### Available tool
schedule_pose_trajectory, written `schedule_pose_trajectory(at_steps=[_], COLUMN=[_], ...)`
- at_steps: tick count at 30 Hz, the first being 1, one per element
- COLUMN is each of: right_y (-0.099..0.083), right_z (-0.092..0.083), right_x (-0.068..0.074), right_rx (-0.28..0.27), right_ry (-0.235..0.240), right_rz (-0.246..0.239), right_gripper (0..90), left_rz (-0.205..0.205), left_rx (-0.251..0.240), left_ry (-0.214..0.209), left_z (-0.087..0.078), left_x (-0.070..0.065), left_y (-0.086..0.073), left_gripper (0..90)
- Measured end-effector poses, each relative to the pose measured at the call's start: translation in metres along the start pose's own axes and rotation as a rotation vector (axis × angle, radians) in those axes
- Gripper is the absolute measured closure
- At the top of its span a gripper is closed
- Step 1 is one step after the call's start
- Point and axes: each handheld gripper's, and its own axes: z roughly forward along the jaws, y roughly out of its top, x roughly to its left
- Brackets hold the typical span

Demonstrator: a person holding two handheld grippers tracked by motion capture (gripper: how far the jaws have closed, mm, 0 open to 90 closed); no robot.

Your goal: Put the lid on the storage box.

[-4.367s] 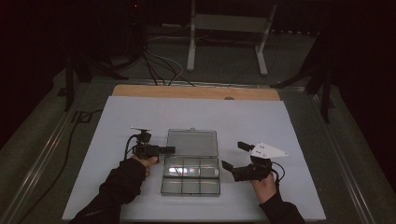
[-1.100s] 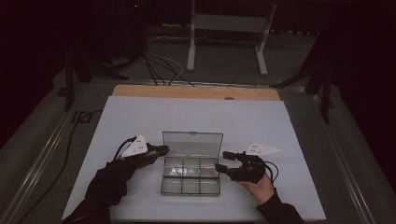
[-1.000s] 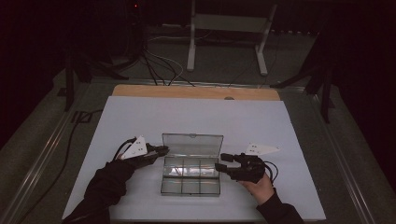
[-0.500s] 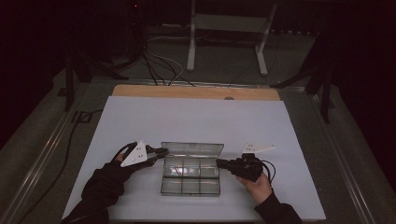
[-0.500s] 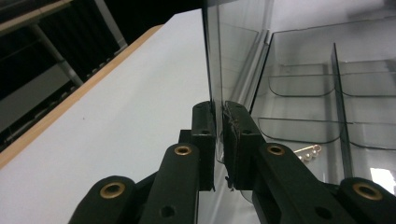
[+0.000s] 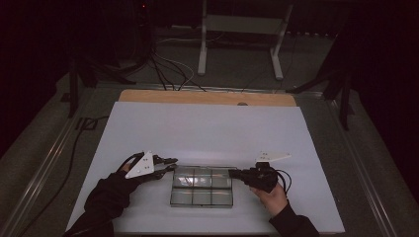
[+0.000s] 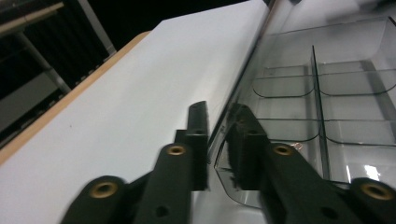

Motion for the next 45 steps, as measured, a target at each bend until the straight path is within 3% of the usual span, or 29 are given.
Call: schedule_pose_trajectory(at_steps=[2, 4, 6, 7, 11, 14, 17, 21, 23, 26, 32, 39, 45], right_y=[0.0, 0.0, 0.0, 0.0, -0.001, -0.001, -0.002, -0.004, -0.005, -0.007, -0.011, -0.014, -0.015], right_z=[0.0, 0.0, 0.0, 0.0, 0.0, -0.001, -0.001, 0.001, 0.001, 0.001, 0.002, 0.0, -0.001], right_x=[0.0, 0.0, 0.001, 0.001, 0.002, 0.002, 0.002, 0.004, 0.004, 0.004, 0.006, 0.012, 0.023], right_rx=[0.004, 0.005, 0.007, 0.003, 0.005, 0.006, 0.012, 0.028, 0.032, 0.038, 0.058, 0.074, 0.094], right_ry=[-0.001, 0.001, 0.0, 0.003, 0.002, 0.0, 0.001, -0.004, -0.004, -0.003, -0.011, -0.044, -0.129], right_rz=[-0.002, -0.002, -0.006, -0.01, -0.016, -0.014, -0.016, -0.027, -0.029, -0.03, -0.041, -0.076, -0.153], right_gripper=[90.0, 90.0, 90.0, 90.0, 90.0, 90.0, 90.0, 90.0, 90.0, 90.0, 90.0, 90.0, 90.0], left_rz=[-0.051, -0.129, -0.129, -0.177, -0.23, -0.268, -0.311, -0.379, -0.414, -0.461, -0.502, -0.523, -0.544], left_rx=[-0.005, -0.007, -0.007, -0.027, -0.035, -0.019, -0.036, -0.064, -0.067, -0.065, -0.084, -0.104, -0.126], left_ry=[0.004, 0.0, 0.0, -0.014, -0.02, -0.006, 0.007, 0.013, 0.023, 0.006, 0.055, 0.054, 0.067], left_z=[-0.001, -0.005, -0.005, -0.011, -0.019, -0.023, -0.028, -0.036, -0.04, -0.043, -0.05, -0.054, -0.057], left_x=[0.001, 0.004, 0.004, 0.006, 0.008, 0.009, 0.01, 0.015, 0.017, 0.017, 0.016, 0.016, 0.017], left_y=[0.0, 0.0, 0.0, 0.0, 0.0, -0.002, -0.005, -0.006, -0.007, -0.008, -0.011, -0.012, -0.014], left_gripper=[68.9, 58.8, 56.4, 52.2, 45.0, 35.4, 32.4, 18.5, 16.0, 2.7, 0.6, 0.6, 0.6])
